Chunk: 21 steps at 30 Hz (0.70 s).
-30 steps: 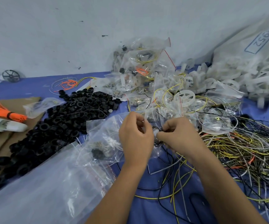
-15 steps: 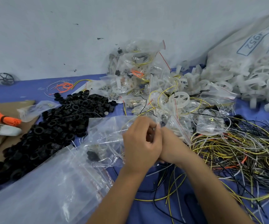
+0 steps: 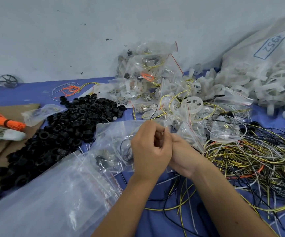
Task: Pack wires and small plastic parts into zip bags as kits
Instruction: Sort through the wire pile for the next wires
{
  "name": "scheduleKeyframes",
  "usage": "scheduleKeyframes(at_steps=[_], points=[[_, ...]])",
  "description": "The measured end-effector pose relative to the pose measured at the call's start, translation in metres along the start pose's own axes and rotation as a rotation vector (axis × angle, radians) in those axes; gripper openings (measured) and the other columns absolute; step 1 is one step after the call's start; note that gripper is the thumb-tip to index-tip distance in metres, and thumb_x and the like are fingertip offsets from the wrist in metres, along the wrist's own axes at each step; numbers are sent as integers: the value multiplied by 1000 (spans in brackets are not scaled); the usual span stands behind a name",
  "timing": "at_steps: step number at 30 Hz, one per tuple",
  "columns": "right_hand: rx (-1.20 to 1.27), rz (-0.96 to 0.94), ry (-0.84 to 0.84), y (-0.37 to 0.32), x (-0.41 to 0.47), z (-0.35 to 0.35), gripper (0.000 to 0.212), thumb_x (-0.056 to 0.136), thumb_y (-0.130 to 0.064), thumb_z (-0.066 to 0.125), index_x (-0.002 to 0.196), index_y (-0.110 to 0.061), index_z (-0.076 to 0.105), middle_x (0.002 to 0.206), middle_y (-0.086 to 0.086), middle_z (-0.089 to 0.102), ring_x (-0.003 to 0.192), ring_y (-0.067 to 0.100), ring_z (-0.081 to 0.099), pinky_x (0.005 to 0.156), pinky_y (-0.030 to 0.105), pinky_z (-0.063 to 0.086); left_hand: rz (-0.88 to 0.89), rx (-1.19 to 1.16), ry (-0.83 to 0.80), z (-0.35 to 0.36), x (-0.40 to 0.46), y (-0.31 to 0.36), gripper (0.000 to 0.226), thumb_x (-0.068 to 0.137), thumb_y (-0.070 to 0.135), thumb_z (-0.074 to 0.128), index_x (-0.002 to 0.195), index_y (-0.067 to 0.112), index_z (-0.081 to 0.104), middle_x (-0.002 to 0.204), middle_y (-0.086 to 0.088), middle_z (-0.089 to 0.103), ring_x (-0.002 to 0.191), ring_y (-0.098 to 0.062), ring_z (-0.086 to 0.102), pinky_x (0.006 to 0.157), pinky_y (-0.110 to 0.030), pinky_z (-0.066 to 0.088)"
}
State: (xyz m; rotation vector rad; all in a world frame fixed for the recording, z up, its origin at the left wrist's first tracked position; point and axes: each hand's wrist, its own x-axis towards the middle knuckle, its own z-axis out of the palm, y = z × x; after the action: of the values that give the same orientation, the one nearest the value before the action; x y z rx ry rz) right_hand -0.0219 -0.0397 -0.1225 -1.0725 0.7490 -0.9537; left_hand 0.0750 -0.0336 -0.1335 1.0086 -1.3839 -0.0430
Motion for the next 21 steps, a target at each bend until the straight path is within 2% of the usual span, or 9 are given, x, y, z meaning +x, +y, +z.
scheduleKeyframes(at_steps=[4,7,9,10,12,14,16,19,21], points=[[-186,-26,164,-3,0,-4,28,101,-2,51,91,-3,76,95,28,71,85,32,63,71,41,50,-45,4,-45,1,0,-5,17,87,10,70,78,14,57,70,8,55,65,-8,52,60,-19,40],[-411,-96,277,-4,4,-6,38,106,-26,51,94,0,76,101,41,66,81,35,64,75,51,47,-145,-22,-39,0,1,-9,19,89,10,71,77,17,57,67,10,55,63,-10,54,59,-21,41],[-246,-24,221,0,6,-4,49,106,-42,45,103,-5,77,112,30,70,105,36,70,96,52,52,-183,-50,0,1,2,-11,20,91,14,70,77,18,57,66,9,57,62,-13,57,57,-27,45],[-109,34,171,1,8,-2,53,104,-50,43,109,-9,77,117,21,72,115,29,68,101,45,54,-193,-61,15,1,3,-11,21,93,17,69,77,18,56,66,9,58,61,-14,58,57,-32,47],[111,104,58,1,7,3,62,96,-61,39,118,-14,74,124,9,72,117,17,67,88,30,59,-197,-65,28,2,3,-12,22,94,19,68,76,18,55,66,8,59,61,-16,59,58,-38,48],[126,117,39,2,7,6,65,94,-64,39,117,-14,74,125,10,71,119,19,67,91,33,59,-203,-50,23,2,2,-14,23,94,20,68,76,20,54,65,8,58,60,-15,59,57,-38,47],[-126,18,168,1,9,3,58,101,-56,43,101,-11,79,111,17,75,108,28,71,92,46,56,-249,-45,-8,3,1,-17,23,93,19,68,74,21,53,64,8,58,60,-16,58,57,-37,47],[-432,-259,493,-10,10,-6,38,103,-33,56,83,-7,75,80,10,77,73,24,76,68,46,62,-345,-16,-87,7,2,-23,24,91,17,70,72,21,56,63,7,59,60,-14,58,59,-32,47],[-626,-414,744,-22,11,-19,28,100,-29,58,82,-13,72,73,0,75,64,21,73,60,42,60,-386,-17,-120,7,2,-26,26,90,16,72,71,24,56,61,7,59,60,-11,56,58,-20,43]])
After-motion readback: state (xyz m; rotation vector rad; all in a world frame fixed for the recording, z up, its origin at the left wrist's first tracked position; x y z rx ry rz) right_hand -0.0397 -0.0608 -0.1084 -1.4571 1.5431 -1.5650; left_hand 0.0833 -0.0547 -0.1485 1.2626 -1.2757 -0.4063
